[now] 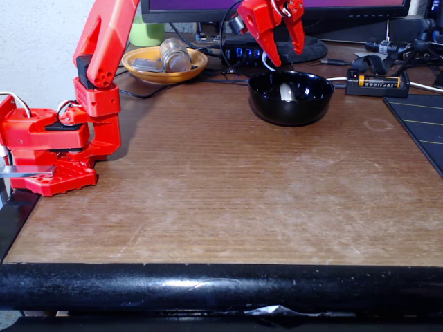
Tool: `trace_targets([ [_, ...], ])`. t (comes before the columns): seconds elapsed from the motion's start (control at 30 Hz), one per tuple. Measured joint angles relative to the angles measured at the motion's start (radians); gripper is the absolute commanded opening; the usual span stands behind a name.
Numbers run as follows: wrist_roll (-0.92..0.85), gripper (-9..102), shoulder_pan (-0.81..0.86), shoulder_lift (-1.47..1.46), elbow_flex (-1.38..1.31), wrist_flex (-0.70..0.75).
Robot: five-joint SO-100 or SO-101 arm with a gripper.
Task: Ramasse la gomme et mets-la dans le bol.
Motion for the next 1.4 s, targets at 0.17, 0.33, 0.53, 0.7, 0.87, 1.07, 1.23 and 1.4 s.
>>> trace_targets([
  [0.17,-0.018,-6,0.0,0.0,0.0,0.0],
  [0.33,-0.031,-6,0.0,0.002,0.0,0.009],
  [0.53,-0.049,-6,0.006,0.1,0.04,0.057],
  [0.7,-0.051,-6,0.021,0.27,0.192,0.069],
  [0.87,-0.074,-6,0.075,0.466,0.397,0.04],
  [1.07,-0.114,-6,0.14,0.653,0.689,-0.063],
  [1.23,-0.127,-6,0.183,0.802,0.884,-0.101],
  [1.4,-0.153,-6,0.241,0.922,1.015,-0.123],
])
